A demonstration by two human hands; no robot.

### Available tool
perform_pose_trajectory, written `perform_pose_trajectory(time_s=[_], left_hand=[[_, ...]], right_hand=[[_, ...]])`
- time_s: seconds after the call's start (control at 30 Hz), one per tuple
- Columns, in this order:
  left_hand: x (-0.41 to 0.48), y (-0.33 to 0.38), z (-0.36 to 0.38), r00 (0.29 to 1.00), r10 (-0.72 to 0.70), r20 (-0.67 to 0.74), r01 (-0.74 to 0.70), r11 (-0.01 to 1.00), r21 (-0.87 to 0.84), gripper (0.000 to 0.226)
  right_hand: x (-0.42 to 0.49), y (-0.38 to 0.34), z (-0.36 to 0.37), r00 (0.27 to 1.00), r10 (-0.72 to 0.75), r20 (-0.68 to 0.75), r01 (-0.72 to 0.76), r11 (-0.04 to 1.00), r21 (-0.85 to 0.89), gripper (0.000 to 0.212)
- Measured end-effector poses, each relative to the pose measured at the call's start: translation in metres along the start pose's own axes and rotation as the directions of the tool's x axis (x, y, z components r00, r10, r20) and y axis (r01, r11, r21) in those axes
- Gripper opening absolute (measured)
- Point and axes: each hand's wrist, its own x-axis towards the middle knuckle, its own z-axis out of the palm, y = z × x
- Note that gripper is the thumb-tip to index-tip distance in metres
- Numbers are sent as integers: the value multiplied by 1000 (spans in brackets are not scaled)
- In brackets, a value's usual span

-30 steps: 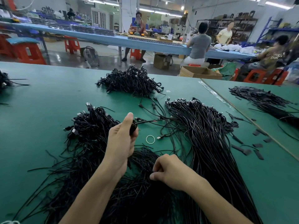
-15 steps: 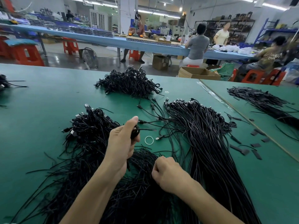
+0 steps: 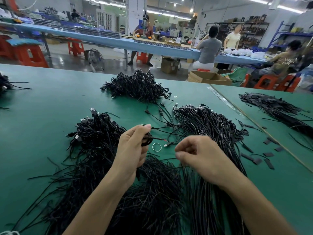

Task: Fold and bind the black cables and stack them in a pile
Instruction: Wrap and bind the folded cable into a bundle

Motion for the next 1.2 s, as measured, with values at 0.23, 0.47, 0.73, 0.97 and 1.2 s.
perform_pose_trajectory(time_s=[0.23, 0.47, 0.73, 0.97, 1.2], left_hand=[[-5, 0, 9, 983, 10, 181, -2, 999, -42, 24], [-13, 7, 11, 931, 73, 358, -125, 985, 122, 27], [-15, 6, 19, 952, 171, 254, -154, 984, -85, 37], [-10, -1, 17, 985, 163, 57, -163, 987, -7, 48], [-6, -6, 16, 995, 103, -16, -102, 993, 55, 60]], right_hand=[[0, -22, 19, 900, -176, -399, 338, 859, 383, 18], [-1, -34, 18, 850, -19, -527, 395, 686, 611, 15], [-11, -36, 30, 923, -163, -349, 351, 730, 587, 26], [-17, -36, 27, 900, -377, -220, 425, 871, 248, 31], [-18, -33, 34, 726, -654, -213, 548, 737, -395, 16]])
